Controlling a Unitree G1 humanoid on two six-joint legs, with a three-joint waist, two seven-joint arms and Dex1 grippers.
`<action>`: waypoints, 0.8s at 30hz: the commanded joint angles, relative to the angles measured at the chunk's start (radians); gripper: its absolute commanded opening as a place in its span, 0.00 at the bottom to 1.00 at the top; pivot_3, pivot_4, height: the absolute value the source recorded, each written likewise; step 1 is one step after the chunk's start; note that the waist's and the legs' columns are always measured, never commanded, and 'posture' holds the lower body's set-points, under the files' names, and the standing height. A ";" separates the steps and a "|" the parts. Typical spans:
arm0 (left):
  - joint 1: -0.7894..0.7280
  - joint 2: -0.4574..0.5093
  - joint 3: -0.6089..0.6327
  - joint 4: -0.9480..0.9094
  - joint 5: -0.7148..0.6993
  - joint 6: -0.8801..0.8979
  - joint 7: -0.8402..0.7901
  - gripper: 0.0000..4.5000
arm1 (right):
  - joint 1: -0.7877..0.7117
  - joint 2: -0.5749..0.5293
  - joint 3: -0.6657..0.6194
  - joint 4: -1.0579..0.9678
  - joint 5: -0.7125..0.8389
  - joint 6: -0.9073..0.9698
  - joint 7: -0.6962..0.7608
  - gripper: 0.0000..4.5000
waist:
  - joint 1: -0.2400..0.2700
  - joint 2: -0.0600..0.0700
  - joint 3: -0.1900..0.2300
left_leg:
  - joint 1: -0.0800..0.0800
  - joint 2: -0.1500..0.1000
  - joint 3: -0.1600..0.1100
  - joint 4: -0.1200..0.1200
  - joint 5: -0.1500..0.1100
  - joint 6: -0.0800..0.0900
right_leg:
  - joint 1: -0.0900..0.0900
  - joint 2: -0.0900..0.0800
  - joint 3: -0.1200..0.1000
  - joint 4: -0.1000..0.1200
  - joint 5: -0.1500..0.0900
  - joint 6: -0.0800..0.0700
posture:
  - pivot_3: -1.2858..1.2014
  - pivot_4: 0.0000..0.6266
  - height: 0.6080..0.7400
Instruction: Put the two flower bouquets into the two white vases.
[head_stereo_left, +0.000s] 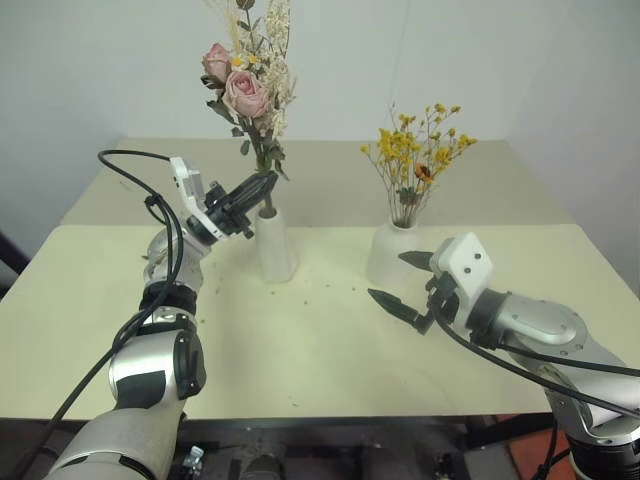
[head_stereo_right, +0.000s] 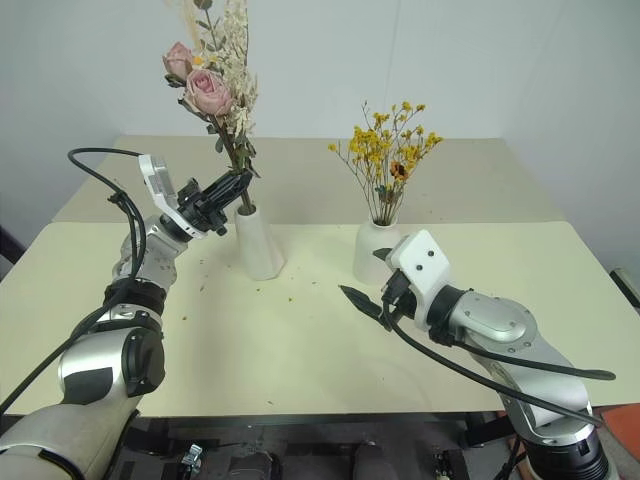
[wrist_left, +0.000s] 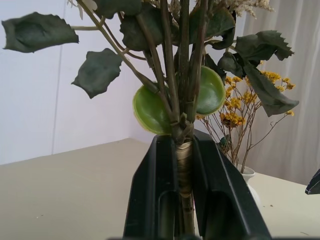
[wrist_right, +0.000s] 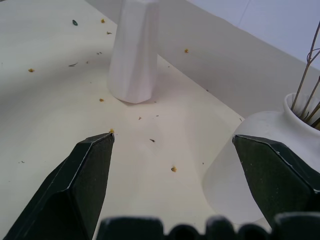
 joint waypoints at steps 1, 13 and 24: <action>0.006 0.007 0.014 -0.054 -0.030 0.021 -0.028 0.30 | -0.002 -0.005 -0.028 -0.035 0.002 -0.024 -0.004 1.00 | 0.000 0.000 0.000 | 0.000 0.000 0.000 0.000 0.000 0.000 | 0.000 0.000 0.000 0.000 0.000 0.000 | 0.52 0.24 1.00; 0.117 0.039 -0.031 -0.191 -0.005 0.043 -0.040 1.00 | -0.001 -0.003 -0.010 -0.017 -0.010 -0.038 0.003 1.00 | 0.000 0.000 0.000 | 0.000 0.000 0.000 0.000 0.000 0.000 | 0.000 0.000 0.000 0.000 0.000 0.000 | 0.52 0.24 1.00; 0.147 0.082 -0.047 -0.241 0.015 0.040 0.009 1.00 | -0.009 0.003 0.010 0.014 -0.028 -0.064 0.010 1.00 | -0.001 0.000 0.000 | 0.000 0.000 0.000 0.000 0.000 0.000 | 0.000 0.000 0.000 0.000 0.000 0.000 | 0.52 0.24 1.00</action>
